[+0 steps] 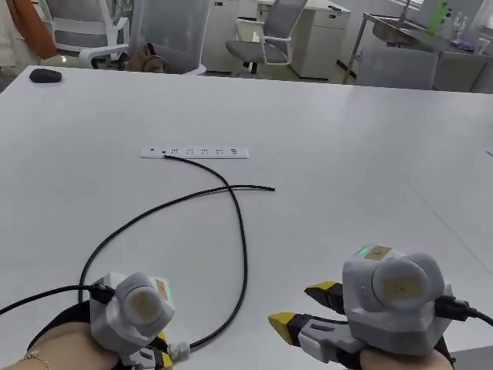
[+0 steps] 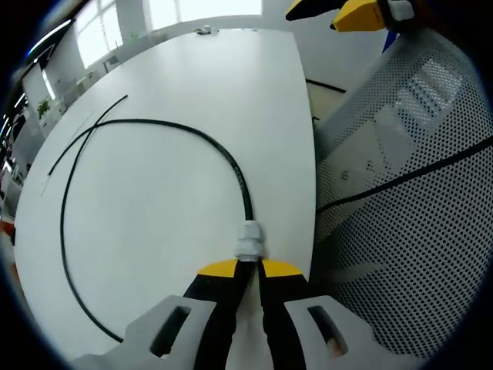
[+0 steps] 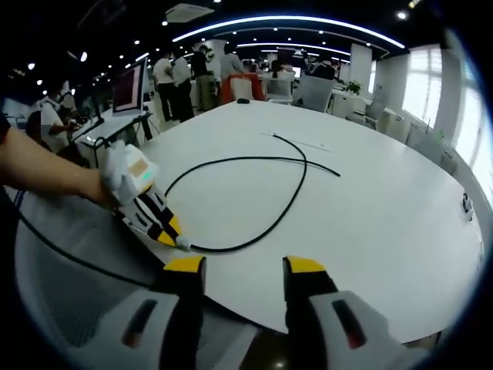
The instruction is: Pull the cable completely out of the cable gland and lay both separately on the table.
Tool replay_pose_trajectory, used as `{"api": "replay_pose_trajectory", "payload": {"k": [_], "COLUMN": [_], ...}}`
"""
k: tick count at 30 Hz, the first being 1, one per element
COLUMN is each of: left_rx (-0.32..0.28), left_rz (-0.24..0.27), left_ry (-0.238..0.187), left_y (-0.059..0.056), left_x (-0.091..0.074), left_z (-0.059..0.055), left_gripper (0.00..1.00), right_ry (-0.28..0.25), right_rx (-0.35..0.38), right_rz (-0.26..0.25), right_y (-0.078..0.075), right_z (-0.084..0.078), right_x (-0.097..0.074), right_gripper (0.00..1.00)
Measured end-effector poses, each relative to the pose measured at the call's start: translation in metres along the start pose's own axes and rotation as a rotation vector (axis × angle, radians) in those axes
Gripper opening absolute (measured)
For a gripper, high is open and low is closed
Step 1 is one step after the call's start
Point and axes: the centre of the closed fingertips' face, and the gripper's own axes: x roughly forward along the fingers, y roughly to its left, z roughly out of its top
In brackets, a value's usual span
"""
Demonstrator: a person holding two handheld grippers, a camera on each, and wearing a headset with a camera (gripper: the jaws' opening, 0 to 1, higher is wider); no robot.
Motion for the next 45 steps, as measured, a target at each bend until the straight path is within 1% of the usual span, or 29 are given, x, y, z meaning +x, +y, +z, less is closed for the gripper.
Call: {"api": "replay_pose_trajectory", "payload": {"k": [1,5,9,11,12,20,23,26,31,35,40,43,45], "left_rx": [-0.011,-0.001,-0.003,0.008,0.016,0.0,-0.006,-0.036,-0.036,-0.041,-0.046,-0.044,-0.053], "left_rz": [-0.004,-0.001,-0.005,-0.005,-0.013,-0.01,-0.011,-0.013,0.001,-0.006,-0.029,-0.028,-0.027], "left_ry": [0.007,0.007,0.004,0.004,0.009,0.0,-0.01,-0.029,-0.037,-0.045,-0.045,-0.043,-0.046], "left_y": [-0.001,0.0,-0.003,-0.003,-0.004,-0.003,-0.003,-0.002,0.0,-0.003,-0.008,-0.007,-0.007], "left_x": [0.0,0.001,0.001,0.001,0.001,0.001,0.0,0.0,-0.002,-0.002,0.003,0.005,0.006], "left_z": [-0.001,0.0,0.002,0.003,0.003,0.004,0.006,0.008,0.01,0.012,0.013,0.014,0.015], "left_gripper": [0.11,0.11,0.1,0.09,0.07,0.08,0.1,0.14,0.2,0.21,0.22,0.22,0.21], "right_ry": [0.002,0.004,-0.001,-0.004,-0.006,-0.009,-0.01,-0.009,-0.009,-0.021,-0.017,-0.014,-0.013], "right_rx": [-0.003,-0.011,-0.004,-0.001,0.001,0.009,0.011,0.01,0.003,-0.006,0.008,0.017,0.021], "right_rz": [0.0,0.003,-0.002,-0.006,-0.008,-0.013,-0.015,-0.017,-0.018,-0.022,-0.024,-0.025,-0.025], "right_y": [0.0,0.001,0.0,-0.002,-0.002,-0.002,-0.003,-0.003,-0.003,-0.002,-0.003,-0.003,-0.004], "right_z": [0.0,0.0,0.0,0.0,0.0,-0.002,-0.002,-0.002,-0.001,0.003,-0.001,-0.004,-0.005], "right_x": [0.0,0.0,-0.002,-0.003,-0.004,-0.005,-0.006,-0.006,-0.007,-0.01,-0.011,-0.011,-0.01], "right_gripper": [0.41,0.41,0.4,0.4,0.4,0.41,0.41,0.41,0.41,0.41,0.41,0.41,0.41]}}
